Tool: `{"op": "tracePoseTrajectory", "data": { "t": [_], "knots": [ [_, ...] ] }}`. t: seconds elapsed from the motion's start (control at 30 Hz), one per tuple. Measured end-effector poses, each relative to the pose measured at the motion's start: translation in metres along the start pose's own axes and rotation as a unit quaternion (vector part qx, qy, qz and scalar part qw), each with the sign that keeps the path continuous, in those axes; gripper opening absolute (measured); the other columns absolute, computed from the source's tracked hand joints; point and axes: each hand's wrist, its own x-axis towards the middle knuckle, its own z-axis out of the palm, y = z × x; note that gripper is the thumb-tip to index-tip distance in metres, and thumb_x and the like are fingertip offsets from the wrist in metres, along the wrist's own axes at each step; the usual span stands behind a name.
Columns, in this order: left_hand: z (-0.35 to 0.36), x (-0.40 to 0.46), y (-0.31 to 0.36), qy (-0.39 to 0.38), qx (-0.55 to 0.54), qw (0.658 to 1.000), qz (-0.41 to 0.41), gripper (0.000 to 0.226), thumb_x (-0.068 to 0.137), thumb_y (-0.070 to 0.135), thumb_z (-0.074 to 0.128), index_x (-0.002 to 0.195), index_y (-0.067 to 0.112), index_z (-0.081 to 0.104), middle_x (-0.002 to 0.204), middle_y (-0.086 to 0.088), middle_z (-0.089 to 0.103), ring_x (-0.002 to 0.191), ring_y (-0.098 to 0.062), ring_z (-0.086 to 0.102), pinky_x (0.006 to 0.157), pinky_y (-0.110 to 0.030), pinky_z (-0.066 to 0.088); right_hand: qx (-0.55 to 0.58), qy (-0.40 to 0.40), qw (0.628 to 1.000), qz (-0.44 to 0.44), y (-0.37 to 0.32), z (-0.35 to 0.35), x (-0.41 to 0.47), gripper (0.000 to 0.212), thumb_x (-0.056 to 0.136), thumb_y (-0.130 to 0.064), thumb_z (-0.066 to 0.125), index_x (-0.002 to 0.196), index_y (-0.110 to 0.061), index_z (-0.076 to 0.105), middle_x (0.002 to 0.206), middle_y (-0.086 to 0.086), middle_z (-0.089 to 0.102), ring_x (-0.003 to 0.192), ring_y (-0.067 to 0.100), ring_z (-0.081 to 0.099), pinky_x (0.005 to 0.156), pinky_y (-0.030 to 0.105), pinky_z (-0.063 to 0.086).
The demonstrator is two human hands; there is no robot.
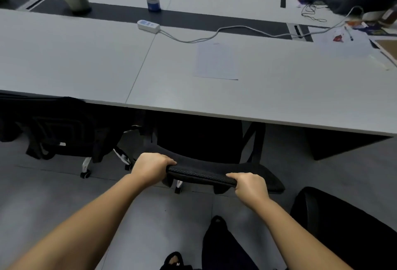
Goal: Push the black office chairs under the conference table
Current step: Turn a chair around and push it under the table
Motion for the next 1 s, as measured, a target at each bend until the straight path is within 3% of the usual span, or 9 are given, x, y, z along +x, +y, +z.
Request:
{"op": "tracePoseTrajectory", "data": {
  "t": [0.1,0.27,0.43,0.5,1.0],
  "knots": [
    [-0.002,0.024,0.000,0.004,-0.010,1.000,-0.003,0.037,0.081,0.017,0.059,0.113,0.036,0.065,0.116,0.012,0.069,0.110,-0.012,0.062,0.076,-0.025,0.050,-0.004,-0.008,1.000,-0.010,0.013,-0.012,0.025,0.055,0.082,-0.003,0.044,0.127,-0.033,0.050,0.119,-0.003,0.066,0.102,0.019,0.061,0.079,0.029,0.047],
    [-0.008,0.062,0.006,0.007,-0.005,1.000,-0.017,0.042,0.048,0.010,0.084,0.082,0.033,0.076,0.081,0.011,0.077,0.074,-0.011,0.073,0.052,-0.018,0.052,-0.023,-0.023,0.999,-0.036,0.033,-0.037,0.067,0.053,0.083,-0.006,0.044,0.128,-0.034,0.049,0.121,-0.003,0.065,0.106,0.019,0.059,0.081,0.029,0.045],
    [-0.006,0.101,0.012,0.004,-0.009,0.999,-0.046,0.039,0.082,0.016,0.059,0.115,0.035,0.064,0.122,0.013,0.065,0.117,-0.010,0.057,0.079,-0.024,0.048,-0.040,-0.032,0.998,-0.046,0.051,-0.059,0.109,0.053,0.083,-0.006,0.045,0.127,-0.035,0.050,0.119,-0.002,0.066,0.106,0.021,0.059,0.080,0.030,0.045],
    [-0.007,0.115,0.010,-0.012,-0.009,0.998,-0.053,0.041,0.085,0.016,0.053,0.120,0.036,0.060,0.128,0.015,0.061,0.123,-0.008,0.052,0.084,-0.024,0.046,-0.039,-0.038,0.998,-0.044,0.053,-0.065,0.123,0.053,0.082,-0.006,0.045,0.127,-0.035,0.050,0.116,-0.002,0.067,0.104,0.022,0.060,0.078,0.030,0.046],
    [-0.013,0.127,-0.015,-0.027,-0.033,0.998,-0.039,0.039,0.077,0.010,0.062,0.108,0.033,0.067,0.115,0.012,0.069,0.108,-0.014,0.064,0.072,-0.026,0.051,-0.017,-0.033,0.998,-0.042,0.040,-0.058,0.136,0.053,0.083,-0.005,0.042,0.127,-0.032,0.049,0.129,-0.004,0.060,0.111,0.021,0.057,0.085,0.032,0.046]
  ]
}}
